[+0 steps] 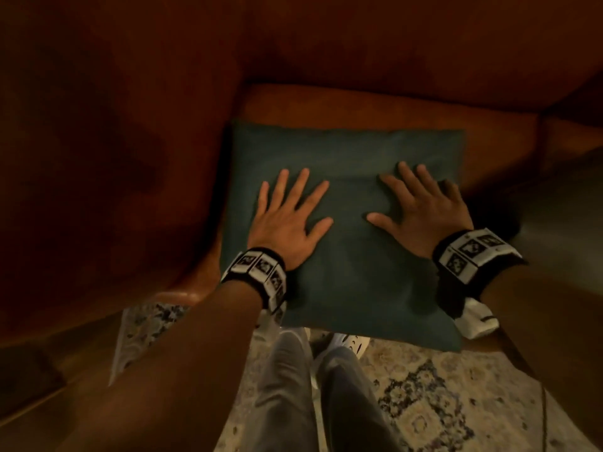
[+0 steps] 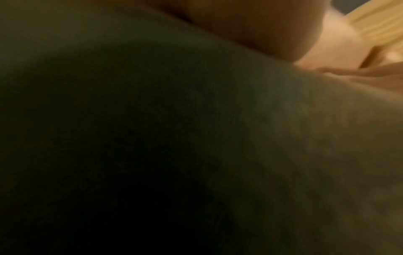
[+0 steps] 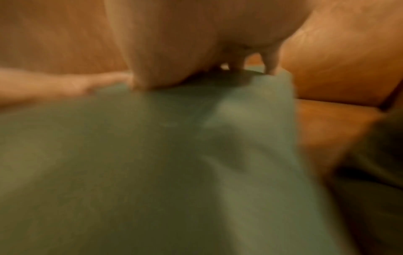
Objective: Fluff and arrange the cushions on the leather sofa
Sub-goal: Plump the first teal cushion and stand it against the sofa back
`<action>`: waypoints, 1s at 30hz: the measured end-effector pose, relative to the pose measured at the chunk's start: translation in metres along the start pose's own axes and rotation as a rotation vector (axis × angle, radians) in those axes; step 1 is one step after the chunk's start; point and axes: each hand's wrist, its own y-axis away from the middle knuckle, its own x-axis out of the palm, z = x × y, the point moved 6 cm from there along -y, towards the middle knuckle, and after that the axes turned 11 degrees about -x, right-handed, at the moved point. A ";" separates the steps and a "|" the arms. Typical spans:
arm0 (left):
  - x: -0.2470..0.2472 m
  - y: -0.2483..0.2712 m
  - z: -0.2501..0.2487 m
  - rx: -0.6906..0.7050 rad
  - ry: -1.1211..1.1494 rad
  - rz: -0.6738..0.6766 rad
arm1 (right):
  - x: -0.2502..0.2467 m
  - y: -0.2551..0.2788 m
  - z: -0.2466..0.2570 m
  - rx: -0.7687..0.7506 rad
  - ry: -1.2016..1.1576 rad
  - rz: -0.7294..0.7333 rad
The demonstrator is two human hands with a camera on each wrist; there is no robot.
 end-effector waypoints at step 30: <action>-0.033 -0.134 0.098 -0.345 -0.050 0.416 | -0.018 -0.089 -0.045 0.143 -0.101 0.099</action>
